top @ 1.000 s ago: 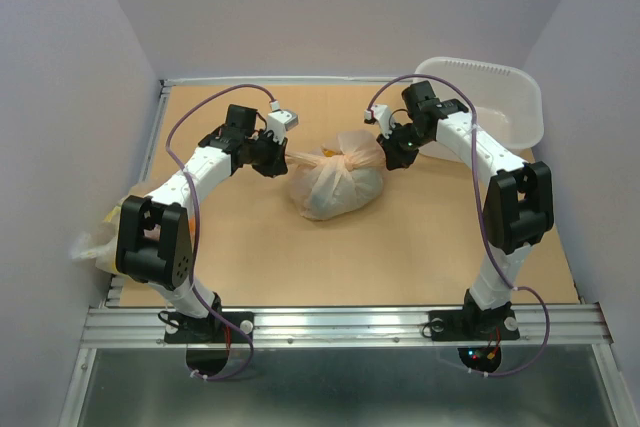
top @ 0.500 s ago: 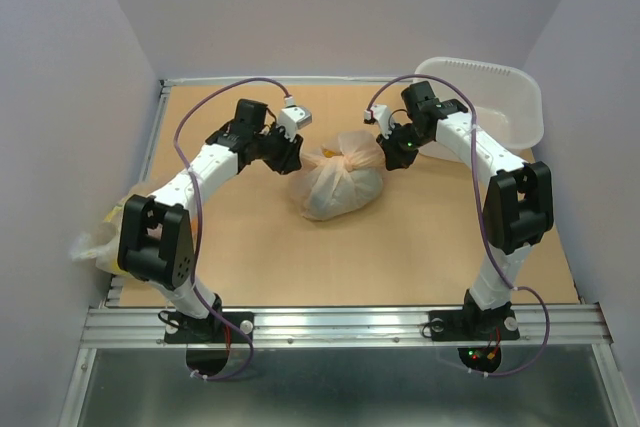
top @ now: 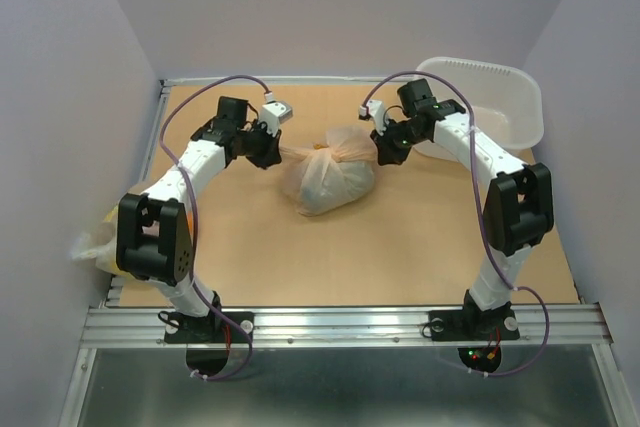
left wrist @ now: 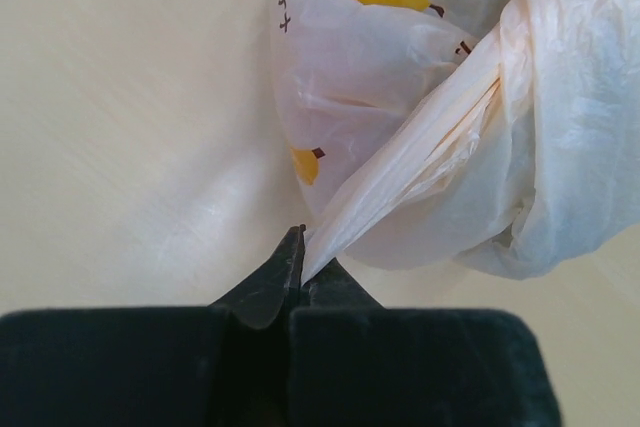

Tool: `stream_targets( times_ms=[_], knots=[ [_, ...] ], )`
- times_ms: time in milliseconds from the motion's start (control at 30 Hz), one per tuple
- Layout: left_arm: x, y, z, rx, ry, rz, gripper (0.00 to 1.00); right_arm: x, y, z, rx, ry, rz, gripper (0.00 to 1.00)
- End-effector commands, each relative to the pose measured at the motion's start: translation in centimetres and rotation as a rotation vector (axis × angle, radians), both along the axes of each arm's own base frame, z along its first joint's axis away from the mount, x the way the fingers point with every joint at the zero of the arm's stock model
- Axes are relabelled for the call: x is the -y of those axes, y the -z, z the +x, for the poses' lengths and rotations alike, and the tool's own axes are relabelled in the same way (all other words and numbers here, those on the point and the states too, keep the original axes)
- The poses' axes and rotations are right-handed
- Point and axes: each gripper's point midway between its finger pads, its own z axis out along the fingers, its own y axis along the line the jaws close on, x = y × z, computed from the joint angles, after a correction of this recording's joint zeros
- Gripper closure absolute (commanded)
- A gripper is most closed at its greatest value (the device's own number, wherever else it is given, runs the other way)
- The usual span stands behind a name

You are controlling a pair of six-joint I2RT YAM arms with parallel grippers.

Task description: Place the fake fruits into the plastic bag and tie a complex knot

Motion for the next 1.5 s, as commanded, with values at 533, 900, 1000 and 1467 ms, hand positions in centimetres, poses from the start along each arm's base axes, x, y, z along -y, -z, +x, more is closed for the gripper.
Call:
stream_targets(
  times_ms=[533,900,1000,1467],
  knots=[
    [-15.1,0.9,-1.8,-0.013,-0.342,0.214,1.00,14.0,5.5,-2.0,-0.073,0.234,-0.276,1.00],
    [-16.3,-6.3,-1.3,0.160,-0.272,0.166,1.00,14.3,0.1,-0.1,0.073,0.245,-0.225,0.99],
    [-15.9,-7.1,-2.6,0.187,-0.214,0.182,1.00,13.6,-0.7,-1.4,0.077,0.183,-0.197,1.00],
    [-17.9,-3.3,-5.0,0.096,-0.257,0.209,1.00,14.0,2.3,-5.1,-0.012,0.144,-0.242,1.00]
  ],
)
